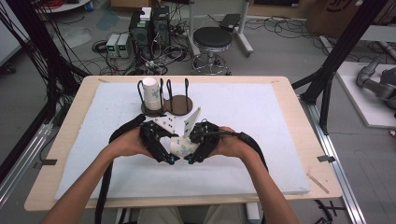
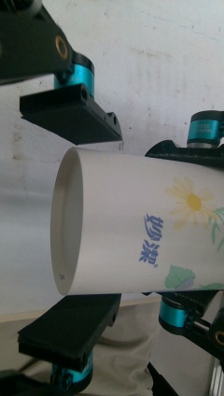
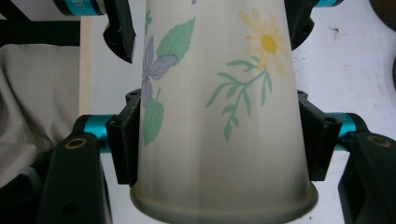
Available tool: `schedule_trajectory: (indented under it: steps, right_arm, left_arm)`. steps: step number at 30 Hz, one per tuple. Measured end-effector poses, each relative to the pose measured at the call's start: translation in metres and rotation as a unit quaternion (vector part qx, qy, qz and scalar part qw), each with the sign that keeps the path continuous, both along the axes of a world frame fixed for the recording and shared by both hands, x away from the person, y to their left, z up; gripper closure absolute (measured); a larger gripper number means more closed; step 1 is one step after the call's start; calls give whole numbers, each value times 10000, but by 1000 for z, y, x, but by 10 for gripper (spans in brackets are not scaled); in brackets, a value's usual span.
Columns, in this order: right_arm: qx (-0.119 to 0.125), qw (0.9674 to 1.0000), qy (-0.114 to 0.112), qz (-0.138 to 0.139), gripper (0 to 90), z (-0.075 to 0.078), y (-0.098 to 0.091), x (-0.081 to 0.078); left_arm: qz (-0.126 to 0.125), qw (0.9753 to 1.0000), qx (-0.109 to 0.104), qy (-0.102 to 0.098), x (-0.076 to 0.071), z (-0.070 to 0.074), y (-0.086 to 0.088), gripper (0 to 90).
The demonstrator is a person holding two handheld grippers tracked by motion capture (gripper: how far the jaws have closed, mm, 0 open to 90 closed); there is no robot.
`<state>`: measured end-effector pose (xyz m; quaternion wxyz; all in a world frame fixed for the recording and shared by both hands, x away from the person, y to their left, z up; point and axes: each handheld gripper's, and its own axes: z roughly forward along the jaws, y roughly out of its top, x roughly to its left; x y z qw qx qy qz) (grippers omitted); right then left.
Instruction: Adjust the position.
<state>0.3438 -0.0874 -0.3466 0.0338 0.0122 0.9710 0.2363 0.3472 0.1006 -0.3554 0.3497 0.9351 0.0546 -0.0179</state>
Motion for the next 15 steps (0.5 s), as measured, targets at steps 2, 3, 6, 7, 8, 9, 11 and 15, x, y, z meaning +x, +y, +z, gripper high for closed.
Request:
schedule_trajectory:
  steps: [2,3,6,7,8,9,11,15]
  right_arm:
    - [-7,10000,30,-9,310,0,1,-1]
    - [-12,10000,33,-10,310,0,1,-1]
    - [-7,10000,38,4,310,-1,1,0]
    - [-4,10000,37,4,311,-1,1,0]
    - [-4,10000,37,4,311,-1,1,0]
    - [-14,10000,27,2,311,-1,2,0]
    - [-8,10000,25,24,311,-1,2,0]
    - [-38,10000,36,28,312,-2,3,0]
  left_arm:
    - [-15,10000,27,-2,0,0,0,207]
    - [-46,10000,60,-15,0,-1,-1,215]
    - [-71,9999,80,-21,0,-1,-2,232]
    - [-108,9999,64,-16,-1,-2,-2,245]
    - [-108,9999,64,-16,-1,-2,-2,255]
    - [-115,9999,86,-28,-1,-2,-3,266]
    - [-172,9998,96,-31,-1,-3,-3,299]
    - [-155,9998,67,-44,0,-3,-2,349]
